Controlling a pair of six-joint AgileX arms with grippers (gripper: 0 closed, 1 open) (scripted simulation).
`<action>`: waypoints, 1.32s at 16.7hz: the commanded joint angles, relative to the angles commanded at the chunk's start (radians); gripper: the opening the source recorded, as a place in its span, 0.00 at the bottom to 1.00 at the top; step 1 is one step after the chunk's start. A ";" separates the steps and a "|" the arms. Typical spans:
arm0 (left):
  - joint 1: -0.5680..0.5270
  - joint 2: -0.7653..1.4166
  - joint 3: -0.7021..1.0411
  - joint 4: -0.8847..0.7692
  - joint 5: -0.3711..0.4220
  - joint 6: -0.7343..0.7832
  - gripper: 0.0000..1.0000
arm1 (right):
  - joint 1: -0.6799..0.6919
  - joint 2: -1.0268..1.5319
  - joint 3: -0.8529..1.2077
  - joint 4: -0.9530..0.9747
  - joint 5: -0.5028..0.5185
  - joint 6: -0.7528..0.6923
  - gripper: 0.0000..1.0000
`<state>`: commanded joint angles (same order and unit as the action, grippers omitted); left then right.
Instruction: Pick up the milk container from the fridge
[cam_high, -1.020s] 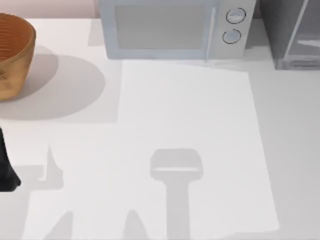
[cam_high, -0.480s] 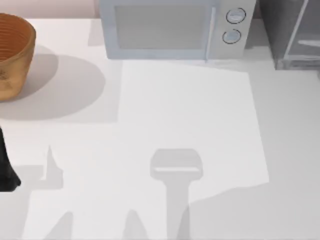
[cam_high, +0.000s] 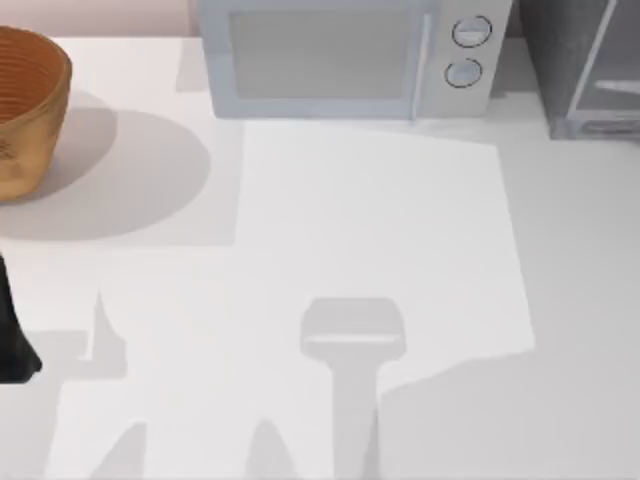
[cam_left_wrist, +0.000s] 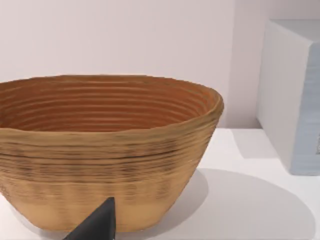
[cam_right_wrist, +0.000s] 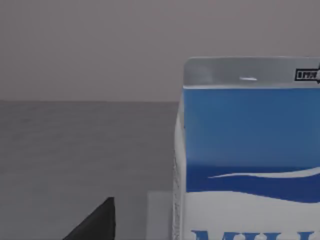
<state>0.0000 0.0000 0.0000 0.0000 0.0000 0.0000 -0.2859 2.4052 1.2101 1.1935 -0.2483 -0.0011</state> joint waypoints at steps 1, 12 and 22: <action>0.000 0.000 0.000 0.000 0.000 0.000 1.00 | 0.005 0.019 0.046 -0.024 0.005 0.000 1.00; 0.000 0.000 0.000 0.000 0.000 0.000 1.00 | 0.023 0.079 0.190 -0.111 0.024 -0.001 0.77; 0.000 0.000 0.000 0.000 0.000 0.000 1.00 | 0.023 0.079 0.190 -0.111 0.024 -0.001 0.02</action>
<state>0.0000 0.0000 0.0000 0.0000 0.0000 0.0000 -0.2626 2.4838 1.4002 1.0824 -0.2239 -0.0019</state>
